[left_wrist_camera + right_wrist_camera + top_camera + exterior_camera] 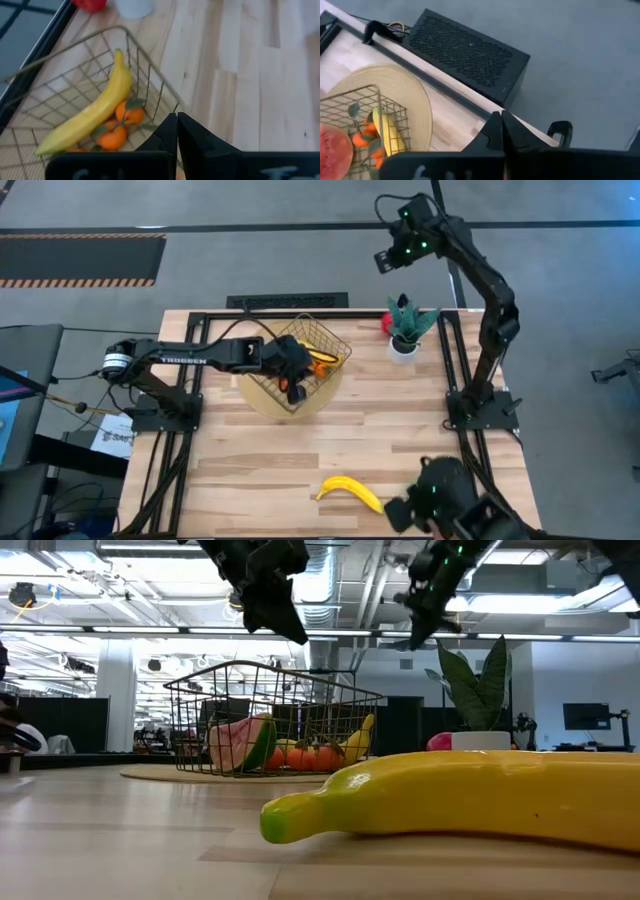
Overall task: Build produce basket
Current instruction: Put the red apple into the wire basket
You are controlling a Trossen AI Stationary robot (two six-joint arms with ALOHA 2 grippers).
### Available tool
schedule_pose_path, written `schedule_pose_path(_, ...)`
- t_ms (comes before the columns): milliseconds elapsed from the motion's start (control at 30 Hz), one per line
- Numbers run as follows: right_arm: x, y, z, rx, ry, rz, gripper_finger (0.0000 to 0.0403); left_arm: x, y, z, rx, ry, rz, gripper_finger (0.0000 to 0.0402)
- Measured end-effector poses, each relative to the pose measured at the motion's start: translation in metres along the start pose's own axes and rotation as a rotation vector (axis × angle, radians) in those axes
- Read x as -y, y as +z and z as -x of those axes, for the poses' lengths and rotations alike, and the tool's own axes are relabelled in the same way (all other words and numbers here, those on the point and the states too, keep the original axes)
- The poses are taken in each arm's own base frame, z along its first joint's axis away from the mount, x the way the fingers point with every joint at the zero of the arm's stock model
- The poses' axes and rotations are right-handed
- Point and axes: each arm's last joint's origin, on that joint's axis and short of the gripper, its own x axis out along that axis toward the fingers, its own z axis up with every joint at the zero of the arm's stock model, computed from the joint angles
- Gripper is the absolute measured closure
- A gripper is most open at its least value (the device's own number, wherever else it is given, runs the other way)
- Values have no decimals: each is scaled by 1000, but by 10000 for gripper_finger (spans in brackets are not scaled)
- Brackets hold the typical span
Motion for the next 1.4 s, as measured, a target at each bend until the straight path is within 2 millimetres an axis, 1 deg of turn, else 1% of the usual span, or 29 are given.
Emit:
schedule_pose_path(100,17,2,-23,-51,-7,-42,403,-2,0,0,-5,6,24,401)
schedule_pose_path(167,21,2,-43,-95,-18,-54,403,-2,0,0,-5,9,26,401)
schedule_pose_path(300,19,-3,-82,-190,-18,-50,403,-2,-1,0,-9,16,23,401)
schedule_pose_path(367,17,-9,-100,-257,-63,-41,403,-3,-2,0,-18,19,20,401)
schedule_pose_path(467,13,-18,-114,-342,-163,-14,403,-4,-4,0,-42,25,4,401)
schedule_pose_path(567,10,-25,-124,-407,-203,3,403,-4,-5,0,-49,25,-4,401)
schedule_pose_path(667,2,-27,-127,-413,-203,-13,403,-4,-5,0,-51,22,-17,401)
schedule_pose_path(867,-25,-27,-124,-364,-166,33,403,-4,-5,0,-51,19,-47,401)
schedule_pose_path(1000,-37,-31,-124,-387,-135,37,403,-3,-5,0,-56,-9,-50,402)
schedule_pose_path(1133,-49,-32,-125,-374,-124,57,403,-2,-5,0,-58,-29,-56,401)
schedule_pose_path(1400,-52,-34,-129,-364,-169,-1,403,-2,-5,0,-59,-51,-55,401)
